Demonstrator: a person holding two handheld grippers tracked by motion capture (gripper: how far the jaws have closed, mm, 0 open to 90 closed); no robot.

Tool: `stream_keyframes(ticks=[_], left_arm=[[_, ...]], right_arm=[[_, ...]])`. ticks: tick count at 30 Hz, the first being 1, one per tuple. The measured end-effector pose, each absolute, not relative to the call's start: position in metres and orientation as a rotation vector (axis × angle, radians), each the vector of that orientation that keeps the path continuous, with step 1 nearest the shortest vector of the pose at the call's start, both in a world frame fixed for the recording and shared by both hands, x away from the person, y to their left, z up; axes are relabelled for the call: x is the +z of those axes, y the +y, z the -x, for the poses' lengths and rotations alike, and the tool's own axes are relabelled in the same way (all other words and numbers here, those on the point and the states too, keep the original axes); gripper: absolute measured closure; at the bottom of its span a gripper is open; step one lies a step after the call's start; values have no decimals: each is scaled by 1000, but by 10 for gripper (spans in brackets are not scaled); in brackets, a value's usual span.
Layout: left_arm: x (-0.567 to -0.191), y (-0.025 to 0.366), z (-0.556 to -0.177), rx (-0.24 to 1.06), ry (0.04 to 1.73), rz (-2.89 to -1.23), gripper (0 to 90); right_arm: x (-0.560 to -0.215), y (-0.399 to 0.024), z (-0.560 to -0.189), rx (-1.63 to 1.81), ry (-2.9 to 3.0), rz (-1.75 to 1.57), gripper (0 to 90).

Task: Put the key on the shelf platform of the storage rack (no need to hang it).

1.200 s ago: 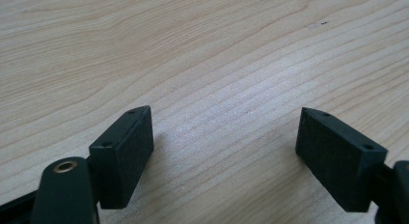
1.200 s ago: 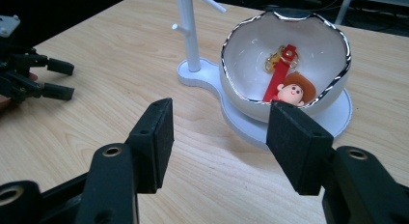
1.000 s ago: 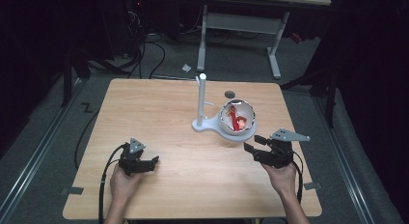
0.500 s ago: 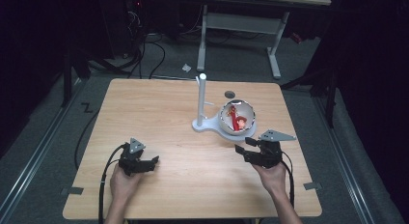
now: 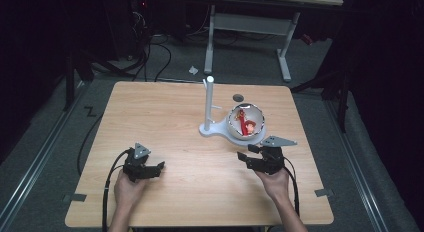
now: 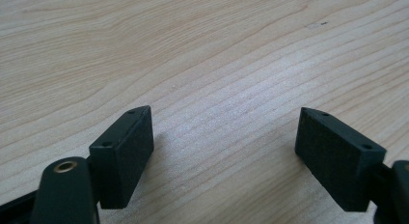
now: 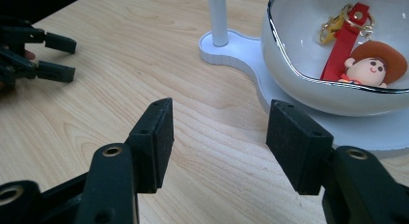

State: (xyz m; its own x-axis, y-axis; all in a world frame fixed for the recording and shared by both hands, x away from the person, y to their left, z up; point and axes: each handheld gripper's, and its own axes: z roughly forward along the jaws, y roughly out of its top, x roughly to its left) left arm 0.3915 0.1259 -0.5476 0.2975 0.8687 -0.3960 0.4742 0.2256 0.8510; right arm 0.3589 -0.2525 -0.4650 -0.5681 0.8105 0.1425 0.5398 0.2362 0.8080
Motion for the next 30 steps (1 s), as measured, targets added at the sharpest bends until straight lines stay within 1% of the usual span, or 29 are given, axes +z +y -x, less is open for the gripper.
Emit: stream_keyframes(ticks=[19,30], left_arm=[[-548,126,-392,431,1340,-1412,217],[-548,126,-392,432,1340,-1412,217]], right_arm=[[-480,-235,-364,1199,2255,-1242,431],[-496,-226,-368,1164,2277,-1231,431]])
